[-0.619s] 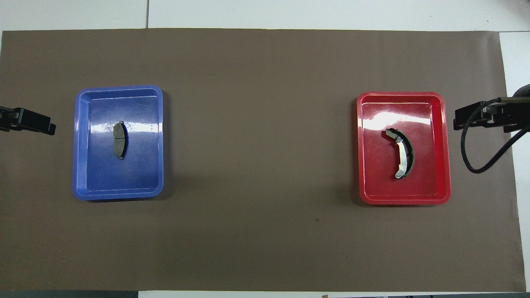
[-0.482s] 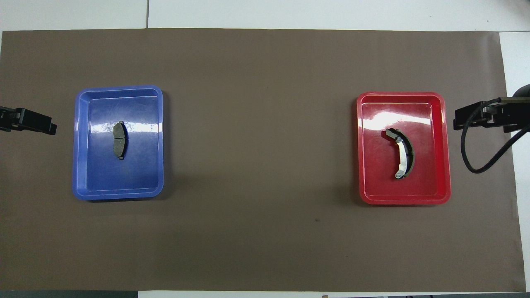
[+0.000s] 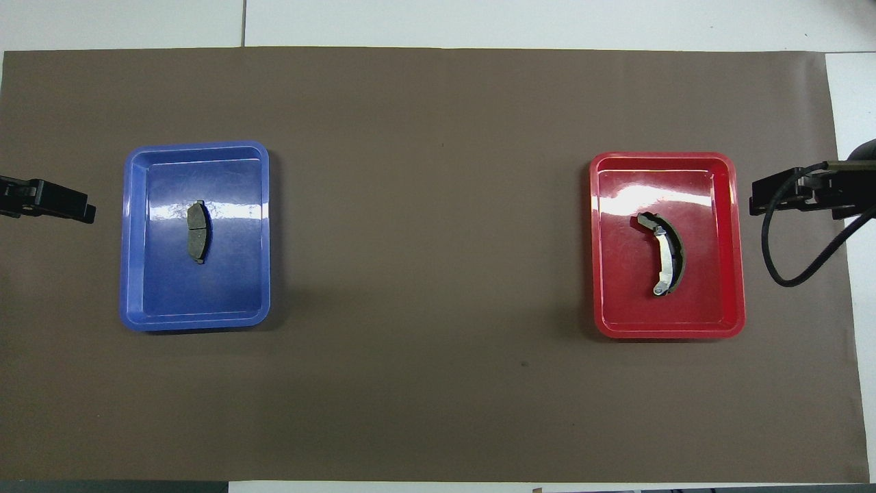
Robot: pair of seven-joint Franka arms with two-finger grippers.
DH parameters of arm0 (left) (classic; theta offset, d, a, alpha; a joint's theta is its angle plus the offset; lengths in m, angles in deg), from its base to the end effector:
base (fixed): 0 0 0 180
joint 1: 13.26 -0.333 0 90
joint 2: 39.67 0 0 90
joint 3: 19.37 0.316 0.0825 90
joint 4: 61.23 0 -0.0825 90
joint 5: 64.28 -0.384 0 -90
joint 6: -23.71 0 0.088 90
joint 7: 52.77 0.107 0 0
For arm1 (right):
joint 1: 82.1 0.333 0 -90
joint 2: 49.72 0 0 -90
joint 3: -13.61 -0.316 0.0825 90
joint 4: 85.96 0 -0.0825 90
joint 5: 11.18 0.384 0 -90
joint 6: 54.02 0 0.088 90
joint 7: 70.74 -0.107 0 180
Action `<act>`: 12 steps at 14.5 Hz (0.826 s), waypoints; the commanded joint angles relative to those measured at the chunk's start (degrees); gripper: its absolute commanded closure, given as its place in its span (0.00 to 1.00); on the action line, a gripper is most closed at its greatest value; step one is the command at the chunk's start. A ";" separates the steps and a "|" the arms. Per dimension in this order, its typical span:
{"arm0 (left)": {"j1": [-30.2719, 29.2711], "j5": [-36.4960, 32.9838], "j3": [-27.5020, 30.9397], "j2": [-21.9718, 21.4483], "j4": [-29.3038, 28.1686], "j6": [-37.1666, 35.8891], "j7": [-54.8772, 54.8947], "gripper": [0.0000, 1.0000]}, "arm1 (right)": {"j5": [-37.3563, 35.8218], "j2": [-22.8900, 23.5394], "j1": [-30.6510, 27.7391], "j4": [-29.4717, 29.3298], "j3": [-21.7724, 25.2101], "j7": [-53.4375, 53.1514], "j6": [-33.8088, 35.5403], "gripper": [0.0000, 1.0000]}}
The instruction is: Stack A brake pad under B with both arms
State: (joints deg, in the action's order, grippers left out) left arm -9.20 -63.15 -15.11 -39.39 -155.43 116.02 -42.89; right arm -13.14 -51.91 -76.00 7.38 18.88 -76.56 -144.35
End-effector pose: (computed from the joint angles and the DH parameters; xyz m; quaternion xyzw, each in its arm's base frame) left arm 0.5572 -0.0002 0.5906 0.9963 -0.0838 -0.0180 0.0113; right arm 0.5425 0.0033 0.6184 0.9989 -0.0433 -0.0063 0.0157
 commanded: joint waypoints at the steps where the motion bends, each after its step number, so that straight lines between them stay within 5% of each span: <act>1: 0.16 -0.78 0.14 -2.04 -2.39 1.21 0.57 0.01 | -0.51 -0.01 -0.38 0.26 0.00 0.54 -0.20 0.00; 12: -0.19 -0.78 0.14 -1.96 -2.39 1.20 0.57 0.01 | -0.42 -0.01 -0.38 0.26 0.00 0.54 -0.20 0.00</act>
State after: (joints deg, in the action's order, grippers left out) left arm -9.27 -63.15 -15.05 -39.52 -155.50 116.01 -42.89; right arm -13.14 -51.90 -76.00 7.39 18.88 -76.56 -144.33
